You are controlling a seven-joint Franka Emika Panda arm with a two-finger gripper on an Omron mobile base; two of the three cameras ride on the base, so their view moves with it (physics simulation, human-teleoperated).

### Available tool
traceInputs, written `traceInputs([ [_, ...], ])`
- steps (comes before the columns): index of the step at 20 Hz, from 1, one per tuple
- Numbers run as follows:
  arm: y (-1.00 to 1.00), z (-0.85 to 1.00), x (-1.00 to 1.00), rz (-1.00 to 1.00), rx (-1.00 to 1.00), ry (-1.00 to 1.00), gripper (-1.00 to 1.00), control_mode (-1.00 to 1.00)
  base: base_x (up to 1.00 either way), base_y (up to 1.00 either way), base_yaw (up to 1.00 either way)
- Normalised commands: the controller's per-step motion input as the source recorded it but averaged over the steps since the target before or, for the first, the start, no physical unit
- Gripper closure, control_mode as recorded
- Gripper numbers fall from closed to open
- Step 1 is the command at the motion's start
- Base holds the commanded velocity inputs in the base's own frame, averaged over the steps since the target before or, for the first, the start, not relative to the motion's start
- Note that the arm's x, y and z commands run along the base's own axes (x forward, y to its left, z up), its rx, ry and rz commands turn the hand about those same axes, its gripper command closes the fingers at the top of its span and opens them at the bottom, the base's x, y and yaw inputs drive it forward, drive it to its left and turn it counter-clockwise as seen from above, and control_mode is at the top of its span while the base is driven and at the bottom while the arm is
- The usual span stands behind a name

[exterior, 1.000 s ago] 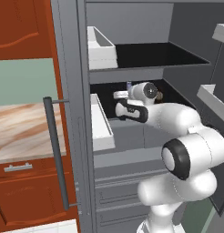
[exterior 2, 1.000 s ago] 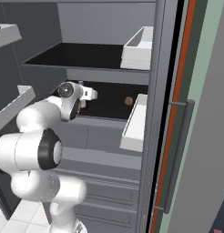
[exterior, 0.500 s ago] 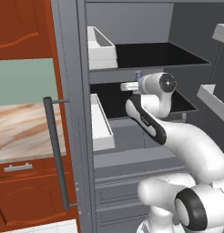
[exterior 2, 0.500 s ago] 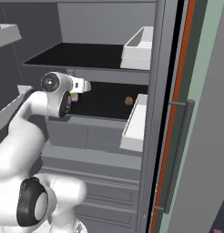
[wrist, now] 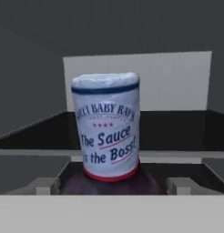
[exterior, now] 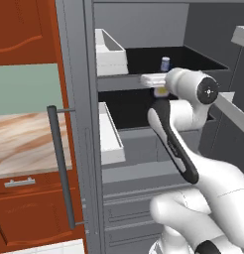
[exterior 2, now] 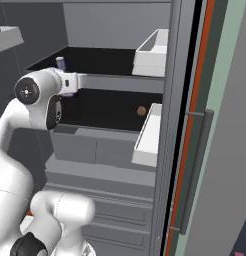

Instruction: Move the condiment bottle and walnut from the second highest shelf to the top shelf to make space. Then, place the pitcher from the counter on the cleared second highest shelf.

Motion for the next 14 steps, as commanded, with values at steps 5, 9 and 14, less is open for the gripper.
traceInputs([
  [5, -0.11, 0.9, -0.12, 0.0, 0.0, -0.15, 1.0, -1.0, 0.0, 0.0, 0.0],
  [9, -0.21, 0.74, 0.03, 0.0, 0.0, 0.02, 1.0, -1.0, 0.0, 0.0, 0.0],
  [14, -0.13, 0.09, 0.32, 0.0, 0.0, 0.06, 1.0, -1.0, 0.0, 0.0, 0.0],
])
